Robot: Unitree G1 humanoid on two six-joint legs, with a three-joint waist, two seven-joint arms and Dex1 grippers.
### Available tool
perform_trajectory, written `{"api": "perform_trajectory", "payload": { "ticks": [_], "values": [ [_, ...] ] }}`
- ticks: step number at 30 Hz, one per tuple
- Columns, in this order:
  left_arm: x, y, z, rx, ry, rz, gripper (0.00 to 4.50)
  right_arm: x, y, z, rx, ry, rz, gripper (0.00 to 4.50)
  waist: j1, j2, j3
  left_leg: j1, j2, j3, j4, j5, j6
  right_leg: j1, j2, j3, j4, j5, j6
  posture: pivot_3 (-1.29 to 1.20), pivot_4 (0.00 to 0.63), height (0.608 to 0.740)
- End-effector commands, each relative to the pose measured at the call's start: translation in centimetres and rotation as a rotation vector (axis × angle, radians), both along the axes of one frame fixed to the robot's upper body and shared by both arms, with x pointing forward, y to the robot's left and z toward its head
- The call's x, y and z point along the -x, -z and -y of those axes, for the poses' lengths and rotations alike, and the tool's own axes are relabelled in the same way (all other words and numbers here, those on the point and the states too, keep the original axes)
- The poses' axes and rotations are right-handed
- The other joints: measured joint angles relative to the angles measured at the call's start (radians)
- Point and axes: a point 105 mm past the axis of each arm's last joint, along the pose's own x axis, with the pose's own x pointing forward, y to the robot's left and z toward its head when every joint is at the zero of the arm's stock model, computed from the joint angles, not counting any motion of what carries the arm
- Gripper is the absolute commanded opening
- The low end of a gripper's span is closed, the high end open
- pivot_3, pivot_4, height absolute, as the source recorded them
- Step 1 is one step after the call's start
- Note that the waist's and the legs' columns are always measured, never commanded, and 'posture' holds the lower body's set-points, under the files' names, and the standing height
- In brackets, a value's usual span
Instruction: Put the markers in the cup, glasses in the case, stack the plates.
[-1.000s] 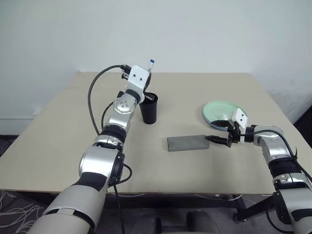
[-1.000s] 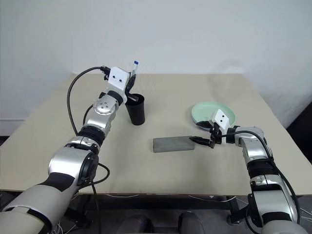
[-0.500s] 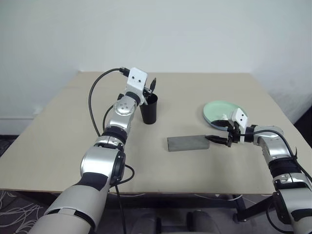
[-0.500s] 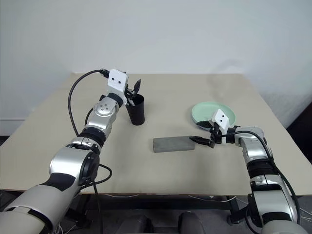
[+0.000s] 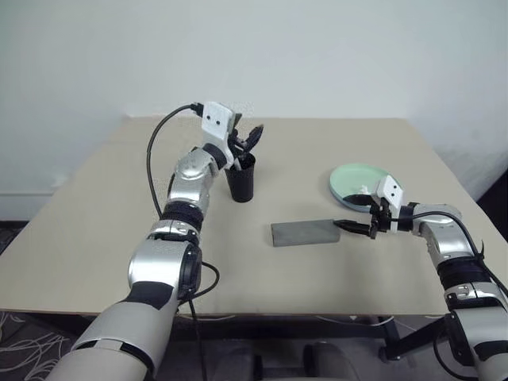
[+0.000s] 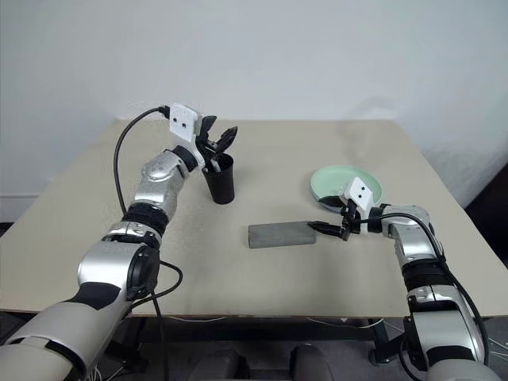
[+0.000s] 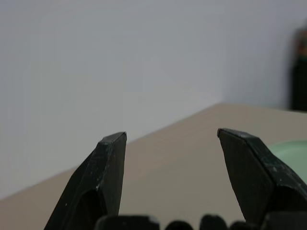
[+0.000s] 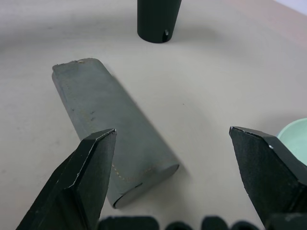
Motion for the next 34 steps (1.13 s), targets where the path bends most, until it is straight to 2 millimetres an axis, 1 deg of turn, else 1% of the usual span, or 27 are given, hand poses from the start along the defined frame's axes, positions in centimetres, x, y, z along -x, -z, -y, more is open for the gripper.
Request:
{"api": "perform_trajectory", "payload": {
  "ticks": [1,5,10,13,17,19,22,25,27,30,34],
  "values": [
    [2.3,-0.3,-0.9,-0.065,0.116,0.025,3.19,-0.1,-1.7,0.5,-0.029,0.004,0.048,4.09,-0.007,0.0,0.0,0.0,0.0,0.0,0.0,0.0,0.0,0.0,0.0,0.0,0.0,0.0,0.0,0.0,0.0,0.733],
    [4.4,2.3,-1.7,-0.146,0.123,-0.024,3.19,0.1,-1.6,1.1,-0.031,0.022,0.043,4.09,-0.009,0.0,0.0,0.001,0.003,-0.001,-0.001,0.0,0.0,0.0,0.0,0.0,0.001,0.0,0.0,0.0,0.0,0.733],
    [7.5,6.7,-1.6,-0.252,0.168,-0.086,3.19,0.2,-2.1,2.4,-0.046,0.069,0.054,4.09,-0.003,0.0,0.0,0.001,0.005,0.0,0.001,0.0,0.0,0.0,-0.001,0.001,0.0,0.0,0.0,0.0,0.0,0.733],
    [8.3,8.9,-1.8,-0.268,0.152,-0.133,3.19,0.5,-2.2,3.3,-0.048,0.094,0.052,4.09,0.006,0.0,0.0,0.001,0.006,0.0,0.001,0.0,0.0,0.0,-0.001,0.001,0.0,-0.001,-0.001,0.0,0.0,0.733],
    [8.5,11.6,-2.1,-0.278,0.123,-0.183,3.19,1.0,-1.6,4.7,-0.04,0.151,0.029,4.09,0.008,0.0,0.0,0.001,0.006,0.0,0.001,0.0,0.0,0.0,-0.001,0.001,0.001,-0.001,-0.002,0.0,0.0,0.733],
    [8.3,11.9,-1.6,-0.282,0.112,-0.18,3.19,1.2,-1.6,5.6,-0.035,0.173,0.022,4.09,0.007,0.0,0.0,0.001,0.006,0.001,0.001,0.0,0.0,0.0,-0.001,0.001,0.0,-0.001,-0.002,0.0,0.0,0.733],
    [7.5,11.6,-1.5,-0.253,0.082,-0.165,3.19,1.2,-1.6,6.4,-0.029,0.206,0.022,4.09,0.007,0.0,0.0,0.001,0.006,0.001,0.001,0.0,0.0,0.0,-0.001,0.001,0.0,-0.001,-0.002,0.0,0.0,0.733],
    [7.1,11.1,-0.8,-0.242,0.074,-0.142,3.19,1.3,-1.7,7.4,-0.02,0.231,0.022,4.09,0.007,0.0,0.0,0.001,0.006,0.002,0.002,0.0,0.0,0.0,-0.001,0.001,0.0,-0.001,-0.002,0.0,0.0,0.733],
    [6.9,11.0,-0.8,-0.225,0.063,-0.144,3.19,1.3,-1.4,7.7,-0.016,0.256,0.017,4.09,0.007,0.0,0.0,0.001,0.005,0.002,0.002,0.0,0.0,0.0,-0.001,0.001,0.0,-0.001,-0.002,0.0,0.0,0.733],
    [7.2,11.4,-0.5,-0.226,0.065,-0.15,3.19,1.7,-1.3,8.1,-0.02,0.262,0.01,4.09,0.007,0.0,0.0,0.001,0.005,0.002,0.002,0.0,0.0,0.0,-0.001,0.001,0.0,-0.001,-0.002,0.0,0.0,0.733],
    [7.6,11.7,-0.3,-0.205,0.06,-0.163,3.19,1.9,-1.3,7.9,-0.014,0.257,0.0,4.09,0.007,0.0,0.0,0.0,0.005,0.001,0.001,0.0,0.0,0.0,0.0,0.001,0.0,-0.001,-0.002,0.0,0.0,0.733]
  ]
}}
